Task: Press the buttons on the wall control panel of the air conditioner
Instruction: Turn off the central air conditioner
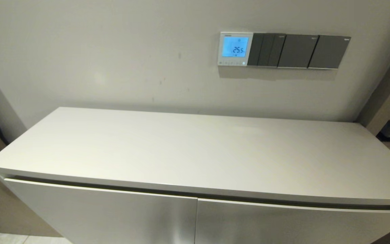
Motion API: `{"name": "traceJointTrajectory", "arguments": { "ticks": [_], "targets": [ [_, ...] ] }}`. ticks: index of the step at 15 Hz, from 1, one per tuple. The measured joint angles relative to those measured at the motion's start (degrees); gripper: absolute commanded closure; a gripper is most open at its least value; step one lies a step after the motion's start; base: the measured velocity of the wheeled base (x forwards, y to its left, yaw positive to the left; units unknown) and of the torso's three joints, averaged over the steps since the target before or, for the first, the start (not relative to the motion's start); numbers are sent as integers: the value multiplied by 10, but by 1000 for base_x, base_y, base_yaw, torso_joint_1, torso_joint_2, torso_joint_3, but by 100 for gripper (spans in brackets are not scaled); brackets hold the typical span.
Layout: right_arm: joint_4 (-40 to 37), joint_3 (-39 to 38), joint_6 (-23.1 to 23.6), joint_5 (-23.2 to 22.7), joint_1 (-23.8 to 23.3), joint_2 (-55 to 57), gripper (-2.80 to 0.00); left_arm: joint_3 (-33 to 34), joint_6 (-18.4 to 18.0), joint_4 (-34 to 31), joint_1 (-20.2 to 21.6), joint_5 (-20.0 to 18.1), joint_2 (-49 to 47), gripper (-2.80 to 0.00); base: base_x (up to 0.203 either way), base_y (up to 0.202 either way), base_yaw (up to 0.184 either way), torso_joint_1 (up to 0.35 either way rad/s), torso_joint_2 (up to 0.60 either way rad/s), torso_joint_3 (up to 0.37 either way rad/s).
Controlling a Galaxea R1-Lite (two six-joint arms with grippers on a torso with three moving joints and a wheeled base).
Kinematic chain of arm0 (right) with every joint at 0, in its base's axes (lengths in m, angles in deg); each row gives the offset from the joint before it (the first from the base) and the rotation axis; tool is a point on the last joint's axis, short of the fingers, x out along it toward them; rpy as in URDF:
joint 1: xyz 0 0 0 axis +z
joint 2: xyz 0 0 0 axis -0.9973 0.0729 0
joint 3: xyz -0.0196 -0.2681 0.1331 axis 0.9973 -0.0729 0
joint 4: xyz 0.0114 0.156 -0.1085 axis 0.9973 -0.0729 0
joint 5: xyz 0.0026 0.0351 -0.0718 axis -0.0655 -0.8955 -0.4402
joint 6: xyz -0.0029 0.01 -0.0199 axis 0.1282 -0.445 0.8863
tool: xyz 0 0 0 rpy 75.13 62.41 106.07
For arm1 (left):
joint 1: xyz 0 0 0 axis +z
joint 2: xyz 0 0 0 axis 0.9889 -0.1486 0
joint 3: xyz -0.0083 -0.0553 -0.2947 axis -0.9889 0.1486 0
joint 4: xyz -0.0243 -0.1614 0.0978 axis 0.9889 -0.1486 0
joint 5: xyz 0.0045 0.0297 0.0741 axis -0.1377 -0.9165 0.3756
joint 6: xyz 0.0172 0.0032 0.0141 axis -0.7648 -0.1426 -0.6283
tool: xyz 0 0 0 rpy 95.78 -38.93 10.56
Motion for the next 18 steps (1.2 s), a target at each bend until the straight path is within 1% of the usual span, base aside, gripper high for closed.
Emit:
{"name": "traceJointTrajectory", "arguments": {
  "ticks": [2,4,5,8,9,11,12,15,18],
  "targets": [
    [-29,5,4,22,-8,0,0,0,0,0,0,0,0,0,0,0,0,0,0,0],
    [-32,7,9,39,-35,0,0,0,0,0,0,0,0,0,0,0,0,0,0,0],
    [-29,7,6,37,-45,0,0,0,0,0,0,0,0,0,0,0,0,0,0,0],
    [-28,7,2,12,-53,1,0,0,0,0,0,0,0,0,0,0,0,0,0,0],
    [-39,7,4,13,-57,1,0,0,0,0,0,0,0,0,0,0,0,0,0,0],
    [-68,15,11,6,-94,-2,0,0,0,0,0,0,0,0,0,0,0,0,0,0],
    [-80,18,15,-6,-114,-9,0,0,0,0,0,0,0,0,0,0,0,0,0,0],
    [-90,22,21,-50,-125,-51,0,0,0,0,0,0,0,0,0,0,0,0,0,0],
    [-100,20,34,-130,-124,-114,0,0,0,0,0,0,0,0,0,0,0,0,0,0]
  ]
}}
